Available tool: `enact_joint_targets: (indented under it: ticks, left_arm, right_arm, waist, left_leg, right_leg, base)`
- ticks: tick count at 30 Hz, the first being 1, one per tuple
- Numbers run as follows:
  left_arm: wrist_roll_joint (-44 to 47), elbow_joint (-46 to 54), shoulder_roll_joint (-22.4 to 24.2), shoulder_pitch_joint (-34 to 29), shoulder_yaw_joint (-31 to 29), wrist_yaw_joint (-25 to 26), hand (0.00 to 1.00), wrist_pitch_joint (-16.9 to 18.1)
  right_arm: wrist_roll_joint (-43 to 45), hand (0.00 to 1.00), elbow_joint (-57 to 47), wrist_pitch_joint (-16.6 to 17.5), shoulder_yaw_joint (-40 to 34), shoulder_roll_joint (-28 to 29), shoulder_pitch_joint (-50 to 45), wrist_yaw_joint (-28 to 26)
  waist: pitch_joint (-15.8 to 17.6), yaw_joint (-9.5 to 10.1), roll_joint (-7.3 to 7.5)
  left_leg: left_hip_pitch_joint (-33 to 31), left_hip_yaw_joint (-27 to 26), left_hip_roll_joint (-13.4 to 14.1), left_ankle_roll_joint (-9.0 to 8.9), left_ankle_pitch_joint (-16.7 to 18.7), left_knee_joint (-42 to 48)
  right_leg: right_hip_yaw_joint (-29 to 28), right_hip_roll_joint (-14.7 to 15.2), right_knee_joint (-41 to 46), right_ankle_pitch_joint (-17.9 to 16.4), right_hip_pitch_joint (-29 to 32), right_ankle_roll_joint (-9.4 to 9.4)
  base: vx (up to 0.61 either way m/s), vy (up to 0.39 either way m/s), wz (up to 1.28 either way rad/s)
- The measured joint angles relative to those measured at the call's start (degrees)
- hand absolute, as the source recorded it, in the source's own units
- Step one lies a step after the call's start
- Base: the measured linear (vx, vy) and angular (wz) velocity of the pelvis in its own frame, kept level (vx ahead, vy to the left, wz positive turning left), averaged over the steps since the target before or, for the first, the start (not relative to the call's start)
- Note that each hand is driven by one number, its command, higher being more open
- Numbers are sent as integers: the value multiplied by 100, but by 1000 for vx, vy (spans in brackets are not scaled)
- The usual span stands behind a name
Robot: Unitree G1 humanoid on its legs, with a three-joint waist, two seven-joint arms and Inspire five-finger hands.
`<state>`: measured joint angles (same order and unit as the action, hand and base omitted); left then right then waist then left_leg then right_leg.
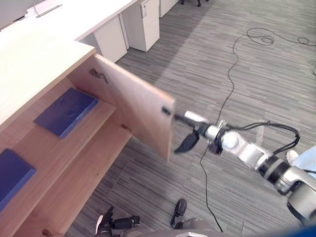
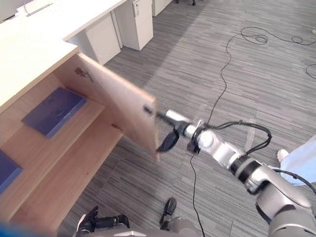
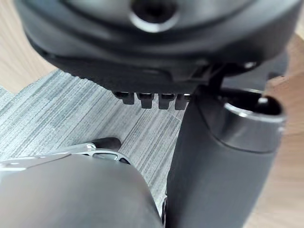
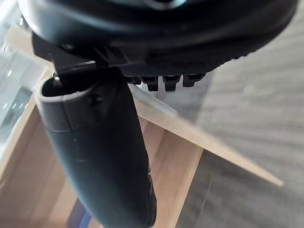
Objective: Walk over to the cabinet, pick up the folder, carry it to the office cabinet, place the folder inside the office cabinet, then close the office cabinet door
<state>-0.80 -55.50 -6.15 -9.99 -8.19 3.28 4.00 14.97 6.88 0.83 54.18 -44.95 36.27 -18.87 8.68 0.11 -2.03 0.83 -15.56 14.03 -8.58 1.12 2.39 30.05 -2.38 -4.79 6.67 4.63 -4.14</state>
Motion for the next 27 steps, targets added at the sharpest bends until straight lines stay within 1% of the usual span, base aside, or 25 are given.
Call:
enact_joint_targets:
  ticks: [1,2,3,4,6,7,8,12,14,16,17,20,21,22,23,24,25,26,27]
  left_arm:
    - [-10,0,3,4,1,-25,100,9]
    - [-46,0,6,28,1,-57,100,33]
    - [-90,2,7,59,-2,-87,100,72]
    - [-102,0,5,83,-9,-90,100,94]
    - [-102,-68,4,81,-61,-90,100,92]
    - [-102,-117,-2,77,-101,-89,100,90]
    - [-102,-199,-18,61,-179,-89,100,91]
    - [-102,-226,-142,24,-181,-91,100,89]
    - [-102,-227,-162,19,-180,-92,100,89]
    - [-102,-228,-163,22,-175,-92,100,89]
    - [-101,-228,-154,23,-174,-91,100,85]
    - [-101,-225,-54,30,-128,-94,100,82]
    - [-102,-223,-7,43,-77,-90,100,83]
    - [-110,-213,21,57,119,-102,100,98]
    - [-168,-212,-4,79,192,-109,100,99]
    - [-224,-218,-64,116,355,-96,100,95]
    - [-216,-222,-86,140,402,-65,100,96]
    - [-211,-231,-78,144,415,-50,100,90]
    - [-192,-244,-73,154,499,-32,100,92]
  right_arm:
    - [92,100,-160,3,126,-40,-26,-280]
    - [115,100,-428,12,337,-119,-164,-684]
    - [121,100,-709,28,558,-162,-490,-1074]
    - [138,100,-869,23,685,-153,-848,-1351]
    - [154,100,-954,19,771,-152,-1189,-1649]
    - [154,100,-964,20,769,-152,-1259,-1670]
    - [152,100,-968,19,758,-161,-1298,-1674]
    - [131,100,-974,20,239,-175,-1490,-1595]
    - [77,100,-971,23,58,-98,-1528,-1543]
    - [57,100,-928,29,-86,66,-1627,-1469]
    - [-19,100,-781,65,-189,246,-1727,-1442]
    - [-614,100,54,124,-465,796,-2003,-1311]
    - [-933,100,469,134,-577,988,-2078,-1191]
    - [-1606,100,1167,142,-747,1295,-2217,-906]
    - [-1984,100,1392,152,-823,1380,-2289,-815]
    - [-2647,100,1805,158,-977,1522,-2452,-659]
    - [-3174,100,2186,167,-1221,1711,-2615,-509]
    - [-3371,100,2403,172,-1357,1836,-2669,-414]
    - [-3810,100,2774,179,-1647,2108,-2747,-185]
  waist:
    - [-26,22,4]
    - [-66,99,14]
    - [-101,211,43]
    - [-112,294,64]
    - [-122,297,88]
    - [-134,281,108]
    - [-167,252,160]
    - [-323,277,389]
    - [-356,291,429]
    - [-371,314,430]
    - [-377,327,409]
    - [-428,342,252]
    - [-416,347,155]
    - [-421,363,91]
    - [-409,360,111]
    - [-392,358,173]
    - [-394,372,212]
    - [-388,368,216]
    - [-381,318,118]
  left_leg:
    - [0,14,16,-6,-4,0]
    - [-1,32,41,-10,-11,-3]
    - [0,55,64,-3,-21,-6]
    - [-1,94,67,5,-31,-15]
    - [-1,111,40,-11,-40,-22]
    - [0,104,29,-11,-39,-17]
    - [4,89,10,-5,-35,-6]
    - [0,62,-11,5,-5,28]
    - [1,62,-17,6,-5,33]
    - [2,70,-21,8,-7,34]
    - [33,90,-38,25,-31,-1]
    - [124,288,-124,90,-78,-85]
    - [162,419,-169,156,-82,-67]
    - [101,657,-386,302,22,185]
    - [73,746,-552,355,77,326]
    - [15,1081,-863,451,222,518]
    - [-20,1504,-1138,488,299,581]
    - [-86,1695,-1238,527,300,631]
    - [-280,2153,-1329,600,262,704]
  right_leg:
    - [12,-20,0,-19,-4,-19]
    - [35,-48,1,-39,-11,-33]
    - [80,-69,1,-64,-34,-38]
    - [129,-69,1,-84,-59,-29]
    - [152,-38,0,-101,-70,5]
    - [147,-25,0,-95,-70,13]
    - [133,-4,-1,-82,-71,30]
    - [102,29,-2,-47,-75,76]
    - [99,37,-2,-36,-81,85]
    - [105,42,-2,-27,-89,80]
    - [132,59,0,-27,-117,79]
    - [352,177,105,-112,-249,104]
    - [501,341,448,-309,-236,167]
    - [799,928,1545,-917,-51,331]
    - [944,1252,2011,-1161,-27,403]
    - [1224,1866,2869,-1526,-83,555]
    - [1169,2437,3770,-1617,23,465]
    - [928,2635,4166,-1521,177,268]
    - [230,2665,4643,-1180,498,-250]
  base:
    - [73,-80,8]
    - [66,-59,14]
    - [70,-53,22]
    - [50,-30,23]
    - [28,9,10]
    - [20,34,-3]
    - [9,37,-8]
    - [-1,17,-3]
    - [0,0,0]
    - [14,6,2]
    - [29,12,11]
    - [38,42,38]
    - [45,176,91]
    - [33,208,113]
    - [53,250,165]
    - [56,152,179]
    - [56,119,185]
    - [28,109,192]
    - [-8,98,202]
